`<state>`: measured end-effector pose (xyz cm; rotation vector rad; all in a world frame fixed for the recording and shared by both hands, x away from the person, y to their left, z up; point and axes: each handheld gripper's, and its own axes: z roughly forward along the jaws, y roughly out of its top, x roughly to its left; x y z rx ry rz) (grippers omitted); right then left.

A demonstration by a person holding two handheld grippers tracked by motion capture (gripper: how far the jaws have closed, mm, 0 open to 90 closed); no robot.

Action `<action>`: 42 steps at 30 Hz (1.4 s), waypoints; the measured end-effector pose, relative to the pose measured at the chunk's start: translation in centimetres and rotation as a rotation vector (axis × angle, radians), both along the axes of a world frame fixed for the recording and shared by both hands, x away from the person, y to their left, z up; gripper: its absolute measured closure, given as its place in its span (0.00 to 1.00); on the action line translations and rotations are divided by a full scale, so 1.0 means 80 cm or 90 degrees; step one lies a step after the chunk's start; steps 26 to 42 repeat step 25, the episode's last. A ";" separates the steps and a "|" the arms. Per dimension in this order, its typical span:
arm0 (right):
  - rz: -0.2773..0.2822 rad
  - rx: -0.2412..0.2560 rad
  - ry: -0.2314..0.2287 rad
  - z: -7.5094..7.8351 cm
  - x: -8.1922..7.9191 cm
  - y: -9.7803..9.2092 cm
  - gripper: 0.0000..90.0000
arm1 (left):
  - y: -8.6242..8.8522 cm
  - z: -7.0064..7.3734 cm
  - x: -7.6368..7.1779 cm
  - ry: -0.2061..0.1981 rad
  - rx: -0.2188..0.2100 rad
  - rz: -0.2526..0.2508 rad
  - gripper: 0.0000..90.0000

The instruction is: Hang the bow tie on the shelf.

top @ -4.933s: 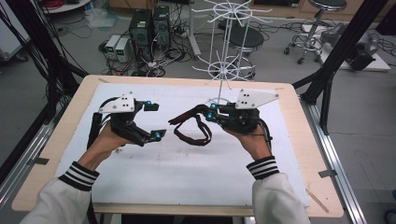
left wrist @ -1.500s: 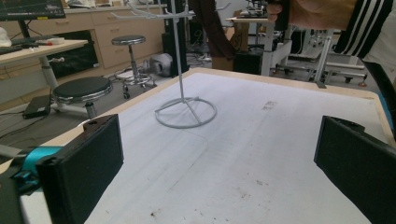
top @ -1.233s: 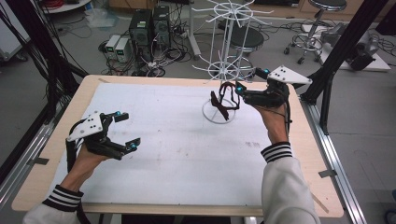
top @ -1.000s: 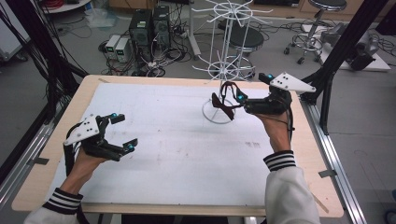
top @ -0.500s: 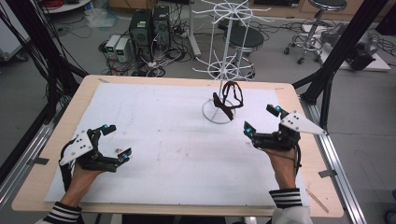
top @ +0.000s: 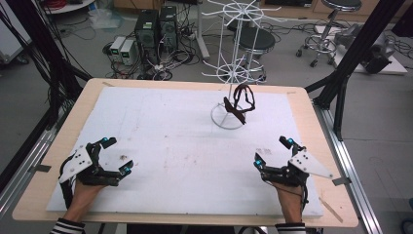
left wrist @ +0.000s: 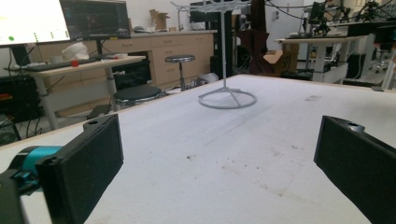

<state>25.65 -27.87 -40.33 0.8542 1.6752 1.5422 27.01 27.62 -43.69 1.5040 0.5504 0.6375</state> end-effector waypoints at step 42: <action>-0.019 0.029 -0.001 -0.062 0.003 -0.010 0.01 | 0.001 -0.020 -0.001 0.010 -0.023 0.035 0.02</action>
